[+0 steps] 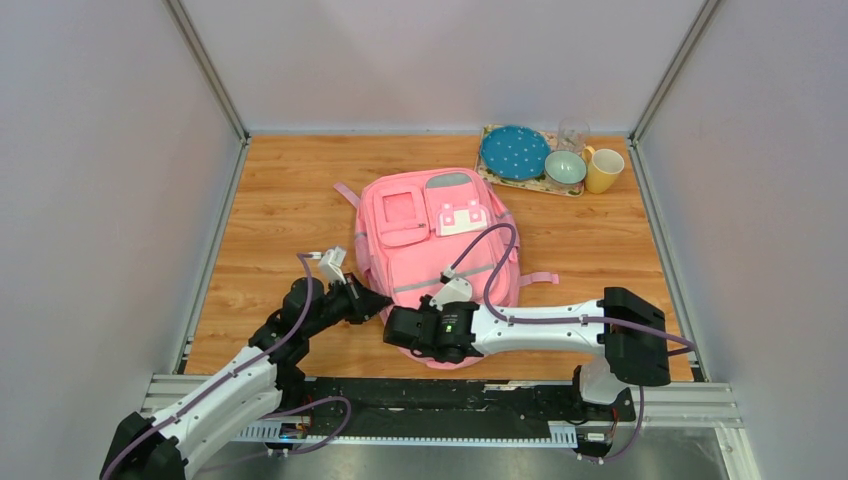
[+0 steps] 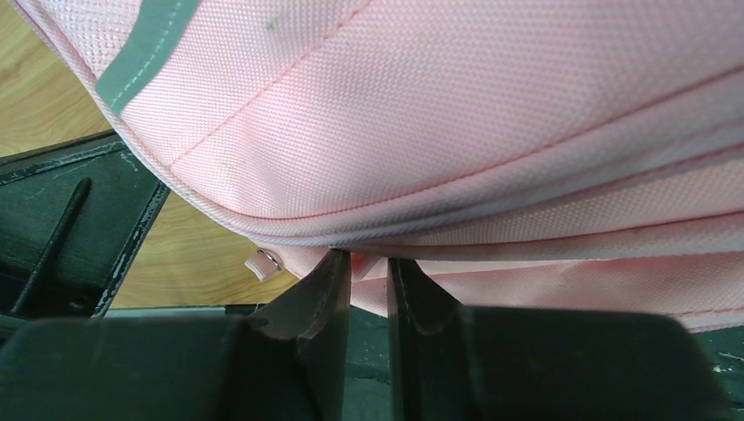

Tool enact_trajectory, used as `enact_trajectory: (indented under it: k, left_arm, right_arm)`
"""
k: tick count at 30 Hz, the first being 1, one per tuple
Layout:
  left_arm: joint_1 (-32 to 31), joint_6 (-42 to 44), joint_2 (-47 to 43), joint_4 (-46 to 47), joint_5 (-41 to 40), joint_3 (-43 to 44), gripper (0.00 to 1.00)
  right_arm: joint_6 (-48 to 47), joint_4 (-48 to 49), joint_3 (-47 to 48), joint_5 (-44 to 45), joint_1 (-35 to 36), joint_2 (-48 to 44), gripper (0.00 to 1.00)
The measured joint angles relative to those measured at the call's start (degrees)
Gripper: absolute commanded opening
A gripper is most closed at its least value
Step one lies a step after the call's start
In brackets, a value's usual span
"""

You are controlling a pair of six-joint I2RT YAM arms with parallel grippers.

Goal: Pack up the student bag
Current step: Zip the student bag at the center of the board.

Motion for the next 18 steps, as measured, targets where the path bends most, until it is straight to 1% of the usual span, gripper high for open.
enact_trajectory:
  k: [2,5,6,7,8,13,14,17,18]
  left_arm:
    - [0.0,0.0,-0.15,-0.15,-0.02,0.0,0.0]
    - [0.0,0.0,-0.35,-0.33,-0.04,0.0,0.0]
    - [0.0,0.0,-0.42,-0.39,-0.07,0.0,0.0]
    - [0.0,0.0,-0.44,-0.39,-0.07,0.0,0.0]
    - [0.0,0.0,-0.44,-0.39,-0.11,0.0,0.0]
    - [0.02,0.0,-0.48,-0.66,-0.28,0.09,0.0]
    - [0.02,0.0,-0.48,-0.7,-0.28,0.13,0.0]
    - [0.02,0.0,-0.55,-0.76,-0.28,0.22,0.0]
    - [0.02,-0.02,-0.57,-0.79,-0.28,0.26,0.0]
  right_arm:
    - [0.0,-0.24,0.0,0.02,0.02,0.0,0.24]
    - [0.0,-0.42,0.0,0.17,0.02,0.0,0.22]
    - [0.0,-0.39,0.0,0.22,0.02,0.02,0.14]
    - [-0.02,-0.35,0.0,0.24,0.04,0.02,0.03]
    - [-0.04,-0.35,-0.02,0.28,0.07,0.02,0.0]
    - [-0.68,-0.37,-0.94,0.85,0.22,0.07,0.0]
    - [-0.7,-0.37,-0.94,1.05,0.22,0.07,0.05]
    - [-1.09,-0.48,-0.94,1.44,0.33,0.07,0.17]
    - [-1.81,-0.42,-0.94,1.62,0.39,0.07,0.18]
